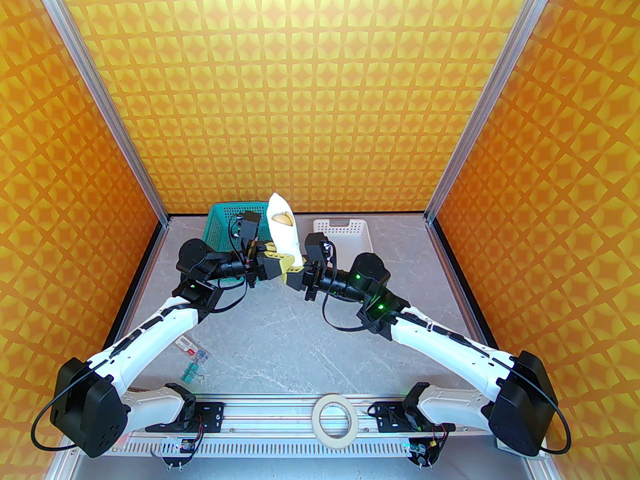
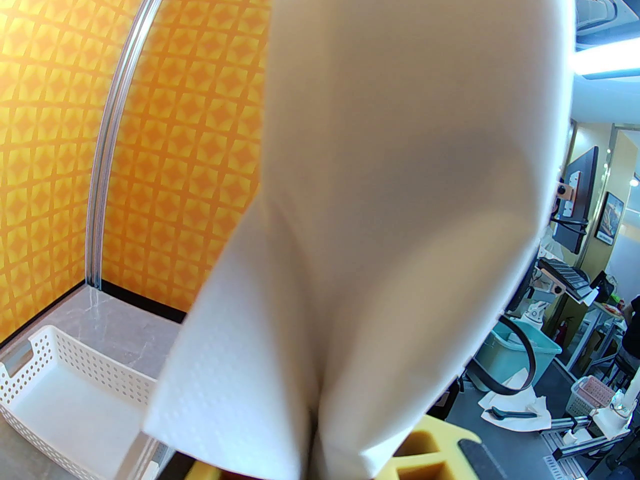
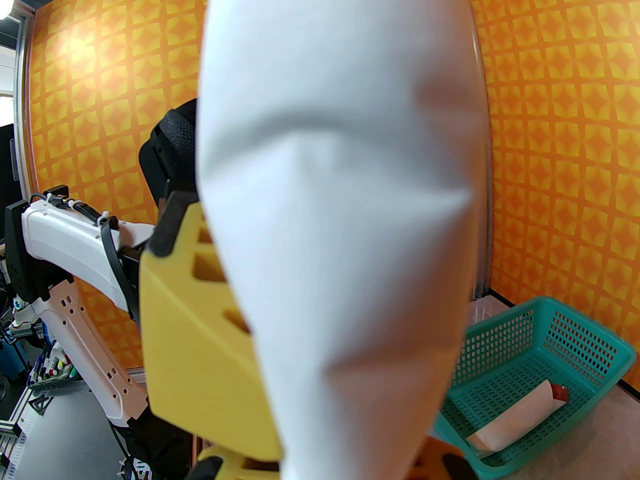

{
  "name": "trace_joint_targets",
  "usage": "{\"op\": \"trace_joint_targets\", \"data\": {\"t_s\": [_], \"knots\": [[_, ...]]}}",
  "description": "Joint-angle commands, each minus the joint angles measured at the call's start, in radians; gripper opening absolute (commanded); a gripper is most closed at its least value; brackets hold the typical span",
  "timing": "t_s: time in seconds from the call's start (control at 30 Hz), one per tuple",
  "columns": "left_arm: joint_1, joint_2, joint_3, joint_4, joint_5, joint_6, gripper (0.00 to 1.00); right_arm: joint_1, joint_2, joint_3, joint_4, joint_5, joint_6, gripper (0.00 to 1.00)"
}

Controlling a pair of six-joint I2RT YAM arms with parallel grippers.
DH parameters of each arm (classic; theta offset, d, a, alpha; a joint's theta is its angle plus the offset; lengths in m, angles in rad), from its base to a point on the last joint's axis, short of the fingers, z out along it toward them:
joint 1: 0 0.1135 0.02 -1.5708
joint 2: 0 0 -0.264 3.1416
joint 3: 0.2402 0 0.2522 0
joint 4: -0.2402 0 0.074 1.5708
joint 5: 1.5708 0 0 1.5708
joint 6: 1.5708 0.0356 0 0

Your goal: Place the utensils on the paper napkin and roll it up

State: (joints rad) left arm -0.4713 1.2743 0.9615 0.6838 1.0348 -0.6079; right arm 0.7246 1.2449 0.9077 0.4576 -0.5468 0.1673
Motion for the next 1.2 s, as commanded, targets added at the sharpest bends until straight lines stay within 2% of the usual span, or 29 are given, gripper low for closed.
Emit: {"op": "trace_joint_targets", "data": {"t_s": [0.0,0.17,0.27,0.4,0.5,0.9,1.07,1.17], "knots": [[0.002,-0.006,0.031,-0.023,-0.001,0.023,0.17,-0.002,-0.033,-0.015,-0.019,0.049,-0.018,0.11],[0.003,-0.007,0.034,-0.052,-0.013,0.045,0.09,-0.002,-0.037,-0.019,-0.022,0.064,-0.009,0.12],[0.006,-0.006,0.035,-0.055,-0.021,0.049,0.0,-0.002,-0.035,-0.02,-0.02,0.064,-0.002,0.13],[0.011,-0.007,0.035,-0.065,-0.033,0.058,0.0,-0.002,-0.04,-0.021,-0.029,0.069,-0.002,0.16],[0.017,-0.01,0.033,-0.078,-0.043,0.062,0.0,-0.002,-0.041,-0.024,-0.039,0.072,-0.001,0.23],[0.047,-0.014,0.043,-0.154,-0.051,0.069,0.0,-0.002,-0.08,-0.044,-0.122,0.059,-0.027,0.66],[0.078,-0.041,0.042,-0.22,-0.05,0.085,0.0,-0.005,-0.151,-0.071,-0.208,0.15,-0.071,0.88],[0.109,-0.063,0.044,-0.277,-0.047,0.102,0.0,-0.014,-0.201,-0.085,-0.274,0.216,-0.095,0.98]]}}
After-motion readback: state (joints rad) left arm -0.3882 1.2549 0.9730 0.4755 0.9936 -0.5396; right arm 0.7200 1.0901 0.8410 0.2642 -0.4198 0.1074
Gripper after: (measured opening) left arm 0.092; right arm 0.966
